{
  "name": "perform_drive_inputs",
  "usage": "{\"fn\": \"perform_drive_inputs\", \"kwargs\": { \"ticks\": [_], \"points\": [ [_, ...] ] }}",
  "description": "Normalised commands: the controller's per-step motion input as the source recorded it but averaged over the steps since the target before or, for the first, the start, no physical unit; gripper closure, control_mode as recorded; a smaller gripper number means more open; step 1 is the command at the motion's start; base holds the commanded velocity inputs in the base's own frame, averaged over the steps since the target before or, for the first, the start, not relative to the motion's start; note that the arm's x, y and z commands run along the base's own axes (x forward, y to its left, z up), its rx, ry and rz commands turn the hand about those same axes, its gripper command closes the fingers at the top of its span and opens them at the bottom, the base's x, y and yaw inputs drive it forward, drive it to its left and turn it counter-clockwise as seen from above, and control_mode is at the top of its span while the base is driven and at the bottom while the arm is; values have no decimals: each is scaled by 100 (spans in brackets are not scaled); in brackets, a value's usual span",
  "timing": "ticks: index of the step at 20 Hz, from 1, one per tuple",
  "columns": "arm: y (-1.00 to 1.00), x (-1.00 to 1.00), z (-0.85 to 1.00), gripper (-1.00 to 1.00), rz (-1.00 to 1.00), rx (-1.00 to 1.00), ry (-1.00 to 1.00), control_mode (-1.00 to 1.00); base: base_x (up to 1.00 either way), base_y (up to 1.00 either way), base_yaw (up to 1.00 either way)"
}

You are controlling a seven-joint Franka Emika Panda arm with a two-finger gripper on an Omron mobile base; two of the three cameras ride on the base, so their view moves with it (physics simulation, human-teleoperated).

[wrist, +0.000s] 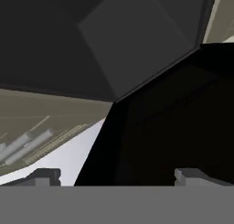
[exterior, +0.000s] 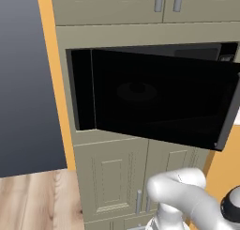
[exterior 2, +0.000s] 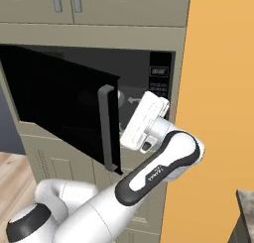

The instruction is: Retrieve the reheated potato from the microwave, then place the potato, cheese, and condiment on the cutting board.

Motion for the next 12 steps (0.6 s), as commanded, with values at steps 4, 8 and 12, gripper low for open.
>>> {"fn": "perform_drive_inputs", "kwargs": {
  "ticks": [4,8,12],
  "points": [
    [58,-63,6,-100,12,9,1,-100,0,0,0],
    [63,-68,12,-100,13,10,5,-100,0,0,0],
    [76,-77,19,-100,13,11,9,-100,0,0,0]
  ]
}}
